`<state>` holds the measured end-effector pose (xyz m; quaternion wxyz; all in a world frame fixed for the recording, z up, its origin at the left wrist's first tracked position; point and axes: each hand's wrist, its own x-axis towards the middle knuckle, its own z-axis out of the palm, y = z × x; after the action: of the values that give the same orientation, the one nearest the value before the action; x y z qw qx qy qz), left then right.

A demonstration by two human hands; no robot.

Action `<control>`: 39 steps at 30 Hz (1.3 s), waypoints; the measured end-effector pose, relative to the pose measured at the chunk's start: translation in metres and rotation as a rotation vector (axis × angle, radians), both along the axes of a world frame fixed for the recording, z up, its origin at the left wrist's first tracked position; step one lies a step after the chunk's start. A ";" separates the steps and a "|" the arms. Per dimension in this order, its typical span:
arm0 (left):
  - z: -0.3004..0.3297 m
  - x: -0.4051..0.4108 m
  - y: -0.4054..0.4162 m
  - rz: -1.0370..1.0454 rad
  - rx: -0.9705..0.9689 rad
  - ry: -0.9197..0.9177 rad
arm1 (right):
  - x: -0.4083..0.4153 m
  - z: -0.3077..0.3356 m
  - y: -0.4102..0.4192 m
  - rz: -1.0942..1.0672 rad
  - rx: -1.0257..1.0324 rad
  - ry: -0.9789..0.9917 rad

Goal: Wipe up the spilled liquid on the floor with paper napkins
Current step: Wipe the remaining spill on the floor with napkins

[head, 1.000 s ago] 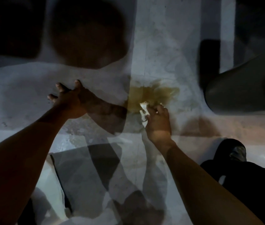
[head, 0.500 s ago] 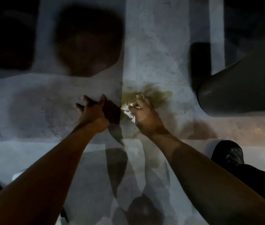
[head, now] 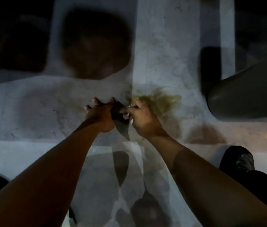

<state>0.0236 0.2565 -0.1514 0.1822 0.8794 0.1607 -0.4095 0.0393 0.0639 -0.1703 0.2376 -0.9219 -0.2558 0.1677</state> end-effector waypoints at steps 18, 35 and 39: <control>-0.009 0.007 0.000 -0.055 0.050 0.042 | 0.035 0.025 -0.082 -0.563 0.251 0.052; -0.012 0.004 -0.001 -0.082 0.082 0.041 | -0.004 -0.006 -0.088 -0.214 -0.516 -0.307; -0.009 0.003 -0.003 -0.072 0.090 0.026 | 0.021 -0.022 -0.108 -0.434 -0.300 -0.454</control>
<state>0.0271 0.2535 -0.1601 0.1256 0.8864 0.1498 -0.4196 0.0608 -0.0437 -0.1928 0.0666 -0.9933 -0.0727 -0.0603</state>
